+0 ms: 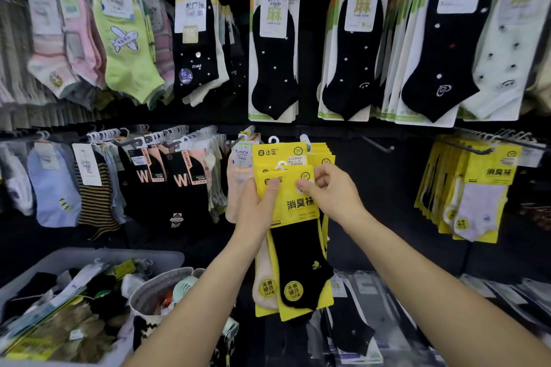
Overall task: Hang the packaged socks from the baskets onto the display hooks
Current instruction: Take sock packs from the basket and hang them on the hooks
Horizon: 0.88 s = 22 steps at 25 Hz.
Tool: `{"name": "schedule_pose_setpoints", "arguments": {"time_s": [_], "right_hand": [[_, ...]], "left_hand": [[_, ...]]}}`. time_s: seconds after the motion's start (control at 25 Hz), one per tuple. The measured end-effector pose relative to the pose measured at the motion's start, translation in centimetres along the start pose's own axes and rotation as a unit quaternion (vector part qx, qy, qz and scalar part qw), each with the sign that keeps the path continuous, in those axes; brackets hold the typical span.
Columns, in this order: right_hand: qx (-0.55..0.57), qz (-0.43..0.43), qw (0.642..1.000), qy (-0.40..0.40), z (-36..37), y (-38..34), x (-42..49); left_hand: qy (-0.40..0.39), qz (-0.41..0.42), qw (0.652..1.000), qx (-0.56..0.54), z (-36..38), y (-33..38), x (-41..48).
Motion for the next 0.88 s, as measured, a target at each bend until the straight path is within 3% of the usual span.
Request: {"name": "schedule_pose_setpoints", "arguments": {"time_s": [0.12, 0.4, 0.64, 0.88], "right_hand": [[0.019, 0.018, 1.0, -0.009, -0.4, 0.5, 0.0], [0.033, 0.037, 0.999, -0.017, -0.7, 1.0, -0.5], [-0.063, -0.16, 0.985, 0.001, -1.5, -3.5, -0.3], [-0.113, -0.167, 0.979, 0.001, -1.2, -3.4, -0.3]], "left_hand": [[-0.037, 0.008, 0.999, -0.021, 0.0, 0.4, -0.5], [-0.025, -0.04, 0.999, -0.003, -1.1, -1.2, -0.3], [-0.026, -0.032, 0.999, 0.035, -1.2, -2.1, -0.5], [-0.047, -0.035, 0.998, 0.007, -1.1, -2.8, -0.8]]}}
Point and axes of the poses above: each hand's wrist, its own x-axis towards the middle knuckle, its own z-axis out of the palm, y = z × x, the point moved 8 cm from there along x, towards the middle knuckle, and after that the axes turned 13 degrees about y, right-handed, at the moved point
